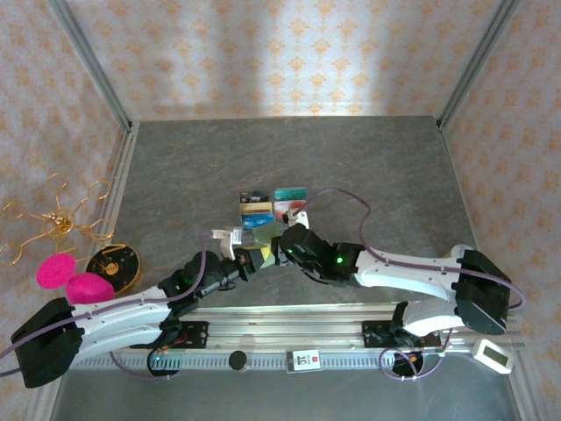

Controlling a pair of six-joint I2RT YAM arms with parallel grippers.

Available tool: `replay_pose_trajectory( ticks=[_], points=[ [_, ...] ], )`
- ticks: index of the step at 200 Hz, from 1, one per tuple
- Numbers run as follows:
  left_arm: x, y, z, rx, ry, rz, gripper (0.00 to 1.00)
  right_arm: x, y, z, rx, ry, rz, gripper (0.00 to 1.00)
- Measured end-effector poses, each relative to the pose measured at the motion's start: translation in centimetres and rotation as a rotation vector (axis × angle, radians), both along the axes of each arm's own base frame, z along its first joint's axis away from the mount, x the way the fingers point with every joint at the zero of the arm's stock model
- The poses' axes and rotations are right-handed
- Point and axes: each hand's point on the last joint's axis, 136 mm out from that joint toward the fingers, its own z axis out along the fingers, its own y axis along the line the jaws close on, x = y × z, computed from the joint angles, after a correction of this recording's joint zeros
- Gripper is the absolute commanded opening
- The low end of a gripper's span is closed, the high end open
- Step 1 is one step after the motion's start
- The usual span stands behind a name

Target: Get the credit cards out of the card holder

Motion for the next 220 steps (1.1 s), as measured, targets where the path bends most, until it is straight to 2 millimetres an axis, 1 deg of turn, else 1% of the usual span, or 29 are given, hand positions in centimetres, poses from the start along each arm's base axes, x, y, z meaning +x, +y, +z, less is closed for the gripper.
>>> replay_pose_trajectory(
  ticks=[29, 37, 51, 66, 81, 114, 137, 159, 163, 173, 182, 191, 211, 220],
  points=[
    [0.0, 0.0, -0.1, -0.008, 0.017, 0.004, 0.00, 0.1, -0.3, -0.2, -0.006, -0.007, -0.010, 0.00],
    [-0.1, 0.0, -0.1, -0.009, 0.017, 0.002, 0.00, 0.5, -1.1, -0.5, -0.020, -0.013, -0.034, 0.00],
    [-0.2, -0.2, 0.1, -0.017, 0.017, -0.008, 0.00, 1.1, -3.1, -1.7, -0.060, -0.014, -0.084, 0.00],
    [-0.3, -0.3, 0.1, -0.021, 0.020, -0.015, 0.00, 1.3, -4.8, -2.5, -0.082, -0.009, -0.117, 0.00],
    [-0.5, -0.5, 0.1, -0.026, 0.025, -0.028, 0.00, 1.1, -5.7, -2.7, -0.076, -0.006, -0.120, 0.00],
    [-0.8, -1.2, 0.2, -0.063, 0.026, -0.062, 0.00, 0.1, -6.8, -2.0, 0.026, -0.015, -0.089, 0.00],
    [-1.3, -1.8, -1.0, -0.067, 0.063, -0.099, 0.00, -0.9, -7.3, -2.3, 0.072, -0.008, -0.052, 0.00],
    [-1.7, -2.3, -2.2, -0.061, 0.106, -0.126, 0.00, -1.8, -7.4, -3.2, 0.078, 0.016, -0.021, 0.00],
    [-1.7, -2.3, -2.4, -0.060, 0.115, -0.129, 0.06, -1.9, -7.3, -3.3, 0.079, 0.021, -0.014, 0.00],
    [-1.8, -2.5, -2.7, -0.058, 0.131, -0.137, 0.29, -2.2, -7.2, -3.5, 0.085, 0.031, 0.001, 0.00],
    [-1.9, -2.5, -3.2, -0.052, 0.147, -0.137, 0.40, -2.4, -7.0, -3.4, 0.092, 0.037, 0.013, 0.00],
    [-1.9, -2.5, -3.6, -0.045, 0.162, -0.134, 0.46, -2.4, -6.8, -3.3, 0.101, 0.038, 0.020, 0.00],
    [-1.9, -2.1, -4.4, -0.029, 0.203, -0.109, 0.51, -2.9, -6.5, -3.4, 0.101, 0.045, 0.034, 0.00],
    [-1.8, -1.8, -4.5, -0.026, 0.211, -0.094, 0.54, -3.2, -6.2, -3.6, 0.095, 0.053, 0.042, 0.00]
  ],
)
